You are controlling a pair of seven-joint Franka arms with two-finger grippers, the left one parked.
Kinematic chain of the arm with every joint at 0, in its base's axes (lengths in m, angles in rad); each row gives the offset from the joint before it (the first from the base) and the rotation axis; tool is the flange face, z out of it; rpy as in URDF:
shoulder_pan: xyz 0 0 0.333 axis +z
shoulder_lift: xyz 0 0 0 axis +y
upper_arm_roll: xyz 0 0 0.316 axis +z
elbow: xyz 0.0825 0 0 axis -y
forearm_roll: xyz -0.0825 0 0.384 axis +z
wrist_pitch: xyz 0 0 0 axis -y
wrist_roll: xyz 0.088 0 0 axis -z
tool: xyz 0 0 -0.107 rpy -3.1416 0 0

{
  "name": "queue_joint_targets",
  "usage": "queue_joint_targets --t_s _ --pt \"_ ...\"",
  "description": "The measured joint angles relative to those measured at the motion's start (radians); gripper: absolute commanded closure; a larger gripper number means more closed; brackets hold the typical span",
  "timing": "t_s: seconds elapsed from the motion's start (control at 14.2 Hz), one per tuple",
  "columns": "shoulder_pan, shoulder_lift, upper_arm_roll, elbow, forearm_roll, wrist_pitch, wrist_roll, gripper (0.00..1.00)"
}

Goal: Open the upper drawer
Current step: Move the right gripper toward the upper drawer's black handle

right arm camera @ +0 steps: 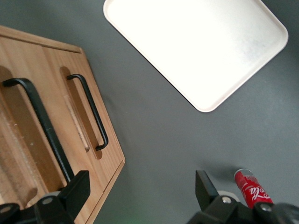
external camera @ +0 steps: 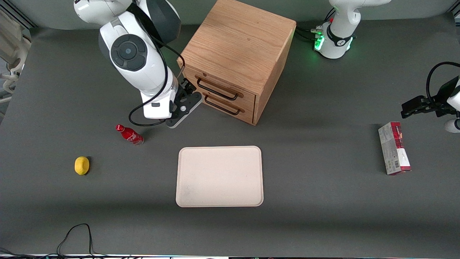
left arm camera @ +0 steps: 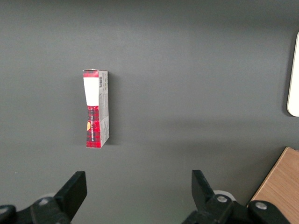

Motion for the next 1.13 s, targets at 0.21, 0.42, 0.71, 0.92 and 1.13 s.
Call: queue_joint_targets --t_s 0.21,0.42,0.71,0.92,1.13 --pt "0.025 0.0 0.001 0.005 0.0 -0.006 -0.025 0.0" --pt "0.045 0.0 0.002 0.006 0.0 -0.031 -0.084 0.0" --pt "0.088 0.014 0.003 0.005 0.0 -0.038 -0.145 0.0" --pt "0.113 0.046 0.004 0.005 -0.006 -0.039 -0.152 0.0" --pt "0.144 0.08 0.004 0.005 -0.042 -0.037 -0.161 0.0"
